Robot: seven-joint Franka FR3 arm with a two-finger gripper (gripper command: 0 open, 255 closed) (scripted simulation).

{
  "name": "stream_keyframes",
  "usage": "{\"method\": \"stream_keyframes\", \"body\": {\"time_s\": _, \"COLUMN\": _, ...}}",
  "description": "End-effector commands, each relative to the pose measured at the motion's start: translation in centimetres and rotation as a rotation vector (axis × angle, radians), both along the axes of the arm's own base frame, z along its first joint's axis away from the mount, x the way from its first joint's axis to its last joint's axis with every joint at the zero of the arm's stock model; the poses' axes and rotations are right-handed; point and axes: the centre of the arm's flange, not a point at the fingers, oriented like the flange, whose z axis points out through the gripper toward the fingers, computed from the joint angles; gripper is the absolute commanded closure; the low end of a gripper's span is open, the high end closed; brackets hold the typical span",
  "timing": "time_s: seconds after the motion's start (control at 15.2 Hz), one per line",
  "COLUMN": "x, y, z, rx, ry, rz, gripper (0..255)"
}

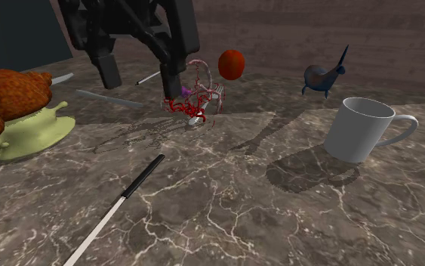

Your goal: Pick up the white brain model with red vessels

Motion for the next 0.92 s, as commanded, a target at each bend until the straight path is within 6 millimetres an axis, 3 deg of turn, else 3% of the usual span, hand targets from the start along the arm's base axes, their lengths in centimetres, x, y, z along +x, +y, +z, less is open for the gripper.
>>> {"method": "stream_keyframes", "body": {"time_s": 0.0, "x": 2.8, "y": 0.6, "z": -0.4, "rx": -0.001, "ry": 0.0, "rz": -0.036, "gripper": 0}}
{"method": "stream_keyframes", "body": {"time_s": 0.86, "x": 19.9, "y": 0.6, "z": -1.2, "rx": -0.013, "ry": -0.004, "rz": -0.258, "gripper": 0}}
